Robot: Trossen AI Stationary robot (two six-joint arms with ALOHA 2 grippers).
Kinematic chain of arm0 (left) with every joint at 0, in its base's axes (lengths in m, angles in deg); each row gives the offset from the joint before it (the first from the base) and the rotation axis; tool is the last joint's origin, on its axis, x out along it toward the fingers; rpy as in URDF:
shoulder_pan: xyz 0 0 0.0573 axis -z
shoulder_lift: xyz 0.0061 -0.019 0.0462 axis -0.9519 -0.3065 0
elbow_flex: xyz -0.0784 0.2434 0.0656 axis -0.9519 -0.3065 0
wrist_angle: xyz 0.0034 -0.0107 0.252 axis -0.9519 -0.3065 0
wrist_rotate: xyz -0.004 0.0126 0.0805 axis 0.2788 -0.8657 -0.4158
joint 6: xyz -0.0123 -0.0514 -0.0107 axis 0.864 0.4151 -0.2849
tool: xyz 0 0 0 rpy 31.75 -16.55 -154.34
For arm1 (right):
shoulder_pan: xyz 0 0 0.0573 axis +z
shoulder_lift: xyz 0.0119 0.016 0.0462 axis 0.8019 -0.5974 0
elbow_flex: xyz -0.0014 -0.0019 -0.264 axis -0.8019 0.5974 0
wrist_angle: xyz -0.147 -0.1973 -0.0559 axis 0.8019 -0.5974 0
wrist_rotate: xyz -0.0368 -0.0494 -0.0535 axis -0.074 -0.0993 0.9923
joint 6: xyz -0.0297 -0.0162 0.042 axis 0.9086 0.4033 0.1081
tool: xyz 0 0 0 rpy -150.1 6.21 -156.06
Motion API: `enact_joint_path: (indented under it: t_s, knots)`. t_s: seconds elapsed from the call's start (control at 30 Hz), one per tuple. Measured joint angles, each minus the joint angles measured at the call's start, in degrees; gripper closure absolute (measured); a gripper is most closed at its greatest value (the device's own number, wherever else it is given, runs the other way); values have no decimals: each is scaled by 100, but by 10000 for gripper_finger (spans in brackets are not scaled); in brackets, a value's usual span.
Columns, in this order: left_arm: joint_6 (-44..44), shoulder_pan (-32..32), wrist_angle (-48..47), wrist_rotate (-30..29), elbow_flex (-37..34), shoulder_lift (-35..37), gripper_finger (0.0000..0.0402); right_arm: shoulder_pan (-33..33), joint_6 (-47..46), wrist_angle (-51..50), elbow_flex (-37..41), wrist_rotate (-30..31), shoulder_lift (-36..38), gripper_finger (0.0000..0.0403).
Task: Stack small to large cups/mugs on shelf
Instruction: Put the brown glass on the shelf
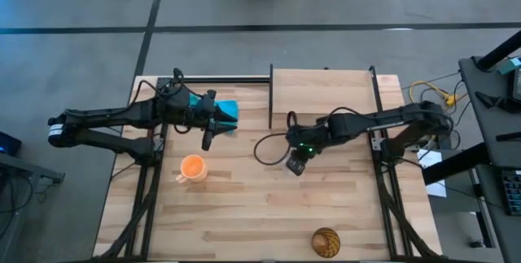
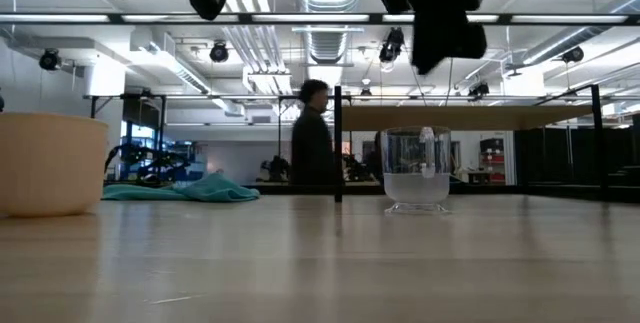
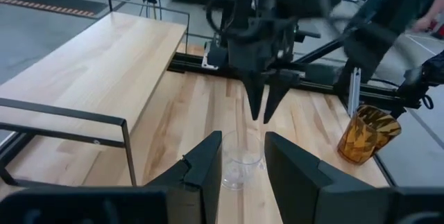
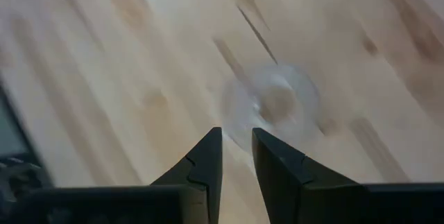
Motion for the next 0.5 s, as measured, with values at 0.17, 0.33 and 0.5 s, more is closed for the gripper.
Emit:
enact_joint_path:
  t_s: [0.17,0.33,0.5]
  knots:
    - [-11,0,5,0,25,32,306,0,2,-901,-338,2,-403,292]
    - [-14,0,2,0,1,61,306,0,54,-885,-629,30,-649,263]
    - [-19,0,-7,0,18,62,306,0,173,-890,-752,75,-780,253]
